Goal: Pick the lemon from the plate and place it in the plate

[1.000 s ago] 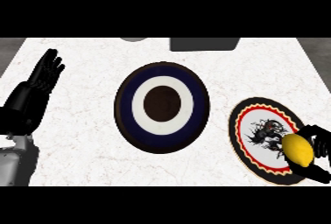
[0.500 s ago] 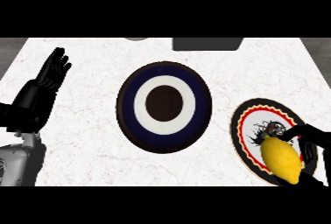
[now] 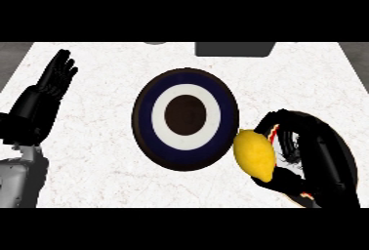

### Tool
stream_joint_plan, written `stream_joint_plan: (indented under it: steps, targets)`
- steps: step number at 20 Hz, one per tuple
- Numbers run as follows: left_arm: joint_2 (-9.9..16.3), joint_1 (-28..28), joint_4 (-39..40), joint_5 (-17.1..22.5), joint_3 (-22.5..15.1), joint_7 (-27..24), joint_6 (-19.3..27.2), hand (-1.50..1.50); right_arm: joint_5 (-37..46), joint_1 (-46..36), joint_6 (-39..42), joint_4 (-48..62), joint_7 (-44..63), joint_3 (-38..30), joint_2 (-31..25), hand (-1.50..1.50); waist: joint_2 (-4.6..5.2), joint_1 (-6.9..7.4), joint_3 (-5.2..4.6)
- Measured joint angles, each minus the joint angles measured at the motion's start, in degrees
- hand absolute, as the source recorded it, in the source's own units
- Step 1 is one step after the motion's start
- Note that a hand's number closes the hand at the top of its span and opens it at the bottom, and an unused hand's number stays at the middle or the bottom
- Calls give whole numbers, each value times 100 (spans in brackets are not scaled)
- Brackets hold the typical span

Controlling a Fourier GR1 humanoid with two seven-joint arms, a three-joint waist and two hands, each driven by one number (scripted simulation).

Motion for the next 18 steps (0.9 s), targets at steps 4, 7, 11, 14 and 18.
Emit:
stream_joint_plan:
  steps: [4, 7, 11, 14, 18]
  targets:
    - [-28, -5, 45, -47, 19, -42, -17, 0, 165, -806, 32, 742, 312, 138, 479, 150, 3, 6, 2]
    - [-11, -47, 38, -8, 59, 8, -71, 0, 383, -1375, -217, 1526, 505, 303, 765, 150, 6, 19, 3]
    - [-72, -36, 27, -80, 29, 17, -41, 0, 502, -2192, -588, 2596, 775, 409, 931, 150, 9, 32, 3]
    - [-175, 48, -40, -137, -61, -14, -22, 0, 468, -2755, -981, 3522, 822, 529, 984, 150, 15, 59, 4]
    - [-182, -82, 115, -154, -37, -85, -52, 0, 200, -3332, -1437, 4780, 593, 567, 1016, 150, 31, 88, 5]
